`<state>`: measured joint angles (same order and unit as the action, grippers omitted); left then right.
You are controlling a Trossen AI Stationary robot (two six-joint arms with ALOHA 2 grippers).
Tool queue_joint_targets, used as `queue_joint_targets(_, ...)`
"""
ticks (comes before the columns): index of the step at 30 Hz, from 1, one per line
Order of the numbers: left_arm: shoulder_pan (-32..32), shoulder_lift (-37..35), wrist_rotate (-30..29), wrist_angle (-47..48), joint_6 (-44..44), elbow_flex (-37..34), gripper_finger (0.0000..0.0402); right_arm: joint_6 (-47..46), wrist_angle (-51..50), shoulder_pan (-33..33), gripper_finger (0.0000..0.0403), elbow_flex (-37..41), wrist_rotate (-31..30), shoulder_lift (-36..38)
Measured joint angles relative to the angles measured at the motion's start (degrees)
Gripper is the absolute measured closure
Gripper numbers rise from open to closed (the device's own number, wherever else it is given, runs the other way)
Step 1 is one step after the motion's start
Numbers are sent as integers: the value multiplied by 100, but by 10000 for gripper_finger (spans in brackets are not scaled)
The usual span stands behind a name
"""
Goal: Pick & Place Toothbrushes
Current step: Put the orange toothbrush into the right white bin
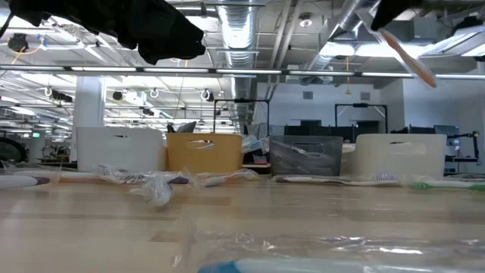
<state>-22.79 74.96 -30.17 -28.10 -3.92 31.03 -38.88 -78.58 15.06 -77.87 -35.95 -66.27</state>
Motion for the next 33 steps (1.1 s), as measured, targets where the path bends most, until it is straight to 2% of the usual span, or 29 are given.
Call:
queue_joint_targets(7, 0, 0, 0, -2, 0, 2, 192, -17, 526, -322, 401, 645, 20, 574)
queue_joint_targets(15, 0, 0, 0, -2, 0, 2, 192, 29, 967, -728, 401, 1323, 336, 965)
queue_joint_targets(22, 37, 0, 0, -2, 2, 4, 192, 531, 1724, -1179, 401, 1771, 918, 1118)
queue_joint_targets(33, 37, 0, 0, -2, 0, 4, 192, 883, 2236, -1924, 401, 2208, 1636, 1115)
